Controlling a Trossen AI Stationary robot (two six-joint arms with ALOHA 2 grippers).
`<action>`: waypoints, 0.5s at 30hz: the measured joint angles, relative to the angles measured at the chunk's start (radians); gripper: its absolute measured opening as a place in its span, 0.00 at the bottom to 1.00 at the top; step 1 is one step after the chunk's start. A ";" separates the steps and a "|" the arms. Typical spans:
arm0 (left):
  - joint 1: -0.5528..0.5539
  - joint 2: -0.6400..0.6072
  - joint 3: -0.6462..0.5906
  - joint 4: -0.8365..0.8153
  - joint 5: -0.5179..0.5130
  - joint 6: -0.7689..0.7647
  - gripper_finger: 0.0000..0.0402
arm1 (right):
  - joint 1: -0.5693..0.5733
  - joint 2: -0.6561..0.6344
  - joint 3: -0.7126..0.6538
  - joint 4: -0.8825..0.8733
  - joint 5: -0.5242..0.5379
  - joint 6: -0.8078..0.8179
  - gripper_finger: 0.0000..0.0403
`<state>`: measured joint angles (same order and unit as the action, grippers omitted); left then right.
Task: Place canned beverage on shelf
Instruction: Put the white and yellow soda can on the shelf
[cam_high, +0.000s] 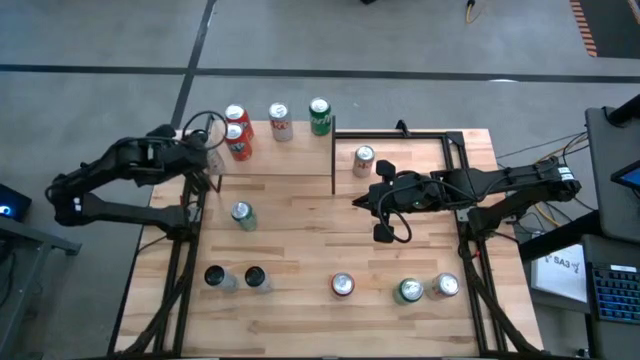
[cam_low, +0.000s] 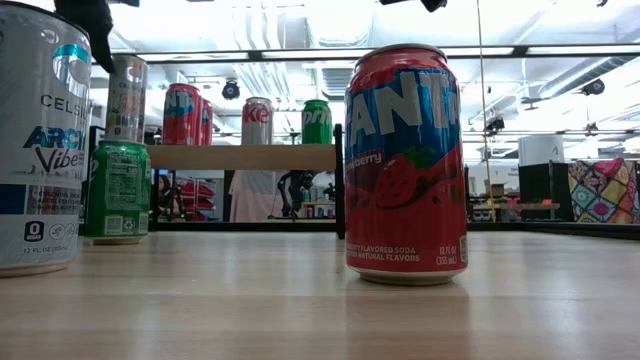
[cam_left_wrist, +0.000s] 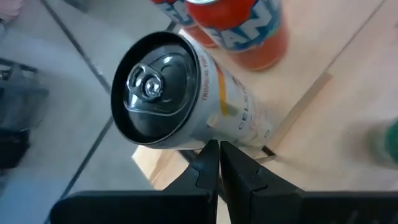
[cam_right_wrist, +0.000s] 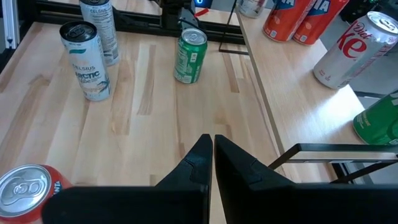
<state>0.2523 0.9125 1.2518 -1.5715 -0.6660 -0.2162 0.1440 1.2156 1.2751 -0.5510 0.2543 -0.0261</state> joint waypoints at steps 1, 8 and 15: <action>0.000 0.002 -0.006 0.000 -0.001 -0.001 0.00 | 0.000 0.000 0.000 0.000 0.000 0.000 0.02; 0.000 0.004 -0.024 0.000 -0.110 -0.027 0.00 | 0.000 0.000 0.000 0.001 0.000 0.000 0.02; 0.001 -0.007 0.009 0.000 -0.136 -0.048 0.00 | 0.000 0.000 0.000 0.001 0.000 0.008 0.02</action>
<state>0.2531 0.9051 1.2606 -1.5715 -0.8019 -0.2644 0.1440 1.2156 1.2751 -0.5499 0.2543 -0.0181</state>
